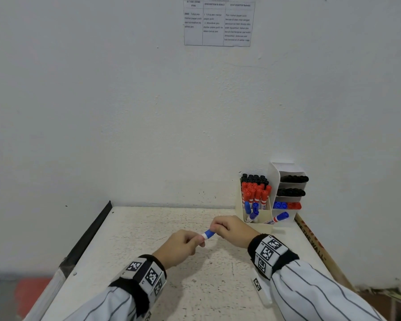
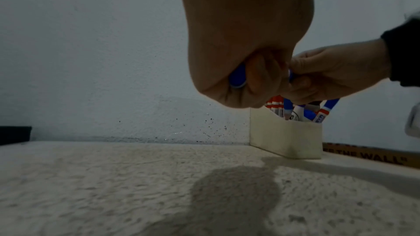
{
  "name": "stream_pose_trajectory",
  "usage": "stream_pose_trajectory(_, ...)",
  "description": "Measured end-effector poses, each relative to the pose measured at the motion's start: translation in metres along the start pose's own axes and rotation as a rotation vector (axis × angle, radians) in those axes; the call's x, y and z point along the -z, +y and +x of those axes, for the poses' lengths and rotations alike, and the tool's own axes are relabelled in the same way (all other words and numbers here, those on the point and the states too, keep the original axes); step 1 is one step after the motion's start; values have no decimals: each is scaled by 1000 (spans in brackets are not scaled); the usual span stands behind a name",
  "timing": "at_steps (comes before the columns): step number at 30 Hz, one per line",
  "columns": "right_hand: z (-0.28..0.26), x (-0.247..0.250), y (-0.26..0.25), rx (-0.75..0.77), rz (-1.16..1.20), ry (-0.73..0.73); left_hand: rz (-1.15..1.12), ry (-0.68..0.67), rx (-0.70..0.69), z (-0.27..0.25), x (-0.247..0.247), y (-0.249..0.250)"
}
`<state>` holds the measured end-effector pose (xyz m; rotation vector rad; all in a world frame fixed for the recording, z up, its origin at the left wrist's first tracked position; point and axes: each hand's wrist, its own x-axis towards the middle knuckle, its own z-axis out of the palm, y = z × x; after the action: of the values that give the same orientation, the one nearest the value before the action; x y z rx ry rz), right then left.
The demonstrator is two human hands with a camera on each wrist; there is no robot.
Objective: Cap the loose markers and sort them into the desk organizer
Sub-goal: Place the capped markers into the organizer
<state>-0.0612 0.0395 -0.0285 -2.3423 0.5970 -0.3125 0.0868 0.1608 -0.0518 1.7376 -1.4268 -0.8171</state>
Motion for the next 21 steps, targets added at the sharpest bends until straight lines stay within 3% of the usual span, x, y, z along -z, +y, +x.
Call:
stream_pose_trajectory(5, -14, 25, -9, -31, 273, 93, -259, -14, -6, 7, -12, 20)
stream_pose_trajectory(8, -24, 54, -23, 17, 214, 177, -344, 6, -91, 16, -24, 36)
stream_pose_trajectory(10, -30, 74, -29, 41, 171, 347, -342, 12, -98, 26, -33, 46)
stream_pose_trajectory(13, -37, 102, -21, 66, 106, 738, -235, 76, -37, 42, -47, 57)
stream_pose_trajectory(15, -42, 113, -3, 59, 30, 882, -162, 97, -22, 50, -56, 65)
stream_pose_trajectory(17, -46, 114, 16, 14, -54, 903, -88, 83, -24, 59, -63, 71)
stream_pose_trajectory(21, -51, 95, 54, -56, -165, 677, -27, 62, -53, 80, -73, 78)
